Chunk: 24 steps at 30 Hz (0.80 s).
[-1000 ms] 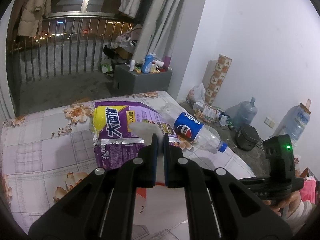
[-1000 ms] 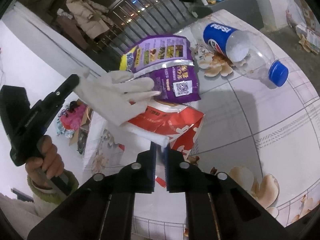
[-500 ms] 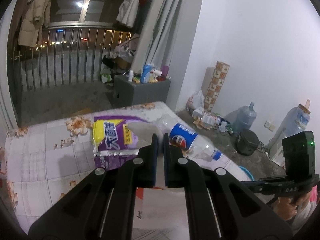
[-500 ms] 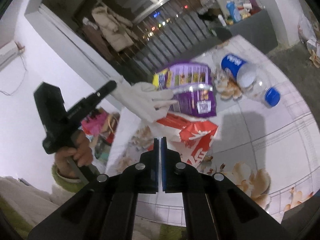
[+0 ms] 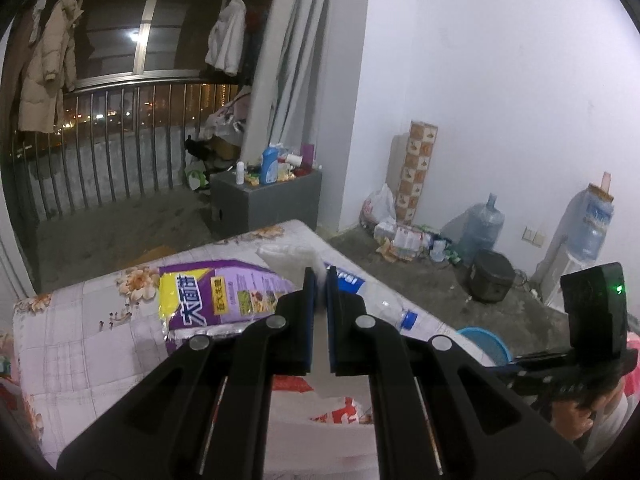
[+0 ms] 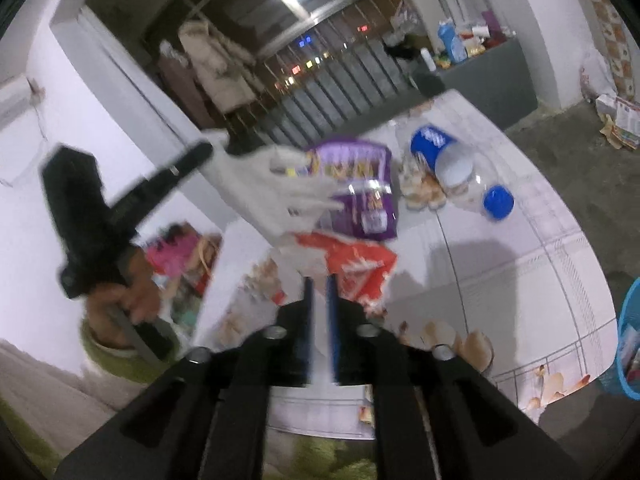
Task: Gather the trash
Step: 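Lift the white tissues with the right gripper off the red paper bag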
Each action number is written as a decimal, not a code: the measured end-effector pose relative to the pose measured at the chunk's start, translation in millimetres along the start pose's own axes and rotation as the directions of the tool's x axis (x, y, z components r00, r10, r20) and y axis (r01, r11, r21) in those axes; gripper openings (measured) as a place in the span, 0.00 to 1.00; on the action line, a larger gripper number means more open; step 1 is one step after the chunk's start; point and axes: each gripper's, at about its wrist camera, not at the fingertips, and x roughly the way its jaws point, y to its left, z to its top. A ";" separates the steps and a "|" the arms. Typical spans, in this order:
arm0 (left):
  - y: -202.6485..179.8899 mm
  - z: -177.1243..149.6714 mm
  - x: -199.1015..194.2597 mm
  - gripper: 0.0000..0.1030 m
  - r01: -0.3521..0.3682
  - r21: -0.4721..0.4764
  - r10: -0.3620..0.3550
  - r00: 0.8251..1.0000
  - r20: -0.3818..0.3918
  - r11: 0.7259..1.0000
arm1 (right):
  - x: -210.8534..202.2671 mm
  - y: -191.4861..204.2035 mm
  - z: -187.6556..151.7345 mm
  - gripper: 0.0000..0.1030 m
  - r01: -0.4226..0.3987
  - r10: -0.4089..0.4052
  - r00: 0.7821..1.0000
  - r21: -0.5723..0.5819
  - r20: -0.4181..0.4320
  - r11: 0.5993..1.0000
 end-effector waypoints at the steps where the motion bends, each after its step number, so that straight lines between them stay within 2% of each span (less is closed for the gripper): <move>1: 0.4 -3.0 1.9 0.04 -0.006 0.001 0.006 1.000 -0.010 1.000 | 11.5 -1.2 -2.5 0.38 0.002 -0.002 1.000 -0.007 -0.030 1.000; 2: 1.8 -5.5 2.3 0.04 -0.010 0.000 0.010 1.000 -0.018 1.000 | 16.4 0.3 -5.2 0.43 0.008 -0.008 0.999 -0.013 -0.039 1.000; 5: 9.0 -15.0 7.1 0.04 -0.033 -0.007 0.033 0.998 -0.058 0.999 | 42.3 4.5 -8.1 0.47 0.006 -0.011 0.996 -0.064 -0.089 0.998; 11: 29.1 -31.8 14.0 0.04 -0.063 -0.037 0.058 0.992 -0.113 0.997 | 95.5 17.7 -6.5 0.48 0.001 -0.032 0.986 -0.185 -0.165 0.983; 16: 40.3 -37.6 15.1 0.04 -0.092 -0.049 0.085 0.989 -0.125 0.995 | 130.6 19.8 -14.3 0.48 0.003 -0.068 0.966 -0.251 -0.250 0.968; 17: 42.5 -38.2 16.0 0.04 -0.096 -0.052 0.089 0.988 -0.130 0.994 | 134.1 19.6 -17.2 0.40 0.010 -0.079 0.962 -0.257 -0.260 0.966; 18: 44.5 -39.0 16.7 0.04 -0.101 -0.054 0.093 0.987 -0.133 0.993 | 135.3 19.6 -19.3 0.26 0.008 -0.080 0.960 -0.258 -0.268 0.966; 19: 46.6 -39.5 17.3 0.04 -0.104 -0.055 0.096 0.986 -0.136 0.993 | 135.4 18.1 -21.6 0.20 0.007 -0.078 0.958 -0.249 -0.276 0.968; 20: 47.7 -40.0 17.7 0.04 -0.106 -0.057 0.097 0.986 -0.138 0.993 | 134.1 17.7 -22.8 0.09 0.005 -0.073 0.958 -0.240 -0.276 0.971; 21: 47.6 -39.5 18.1 0.04 -0.106 -0.059 0.097 0.985 -0.139 0.993 | 130.7 15.4 -24.1 0.04 -0.006 -0.057 0.960 -0.223 -0.275 0.975; 24: 47.6 -39.3 19.4 0.04 -0.106 -0.058 0.097 0.985 -0.140 0.993 | 113.5 12.7 -28.5 0.03 -0.042 -0.010 0.967 -0.197 -0.255 0.980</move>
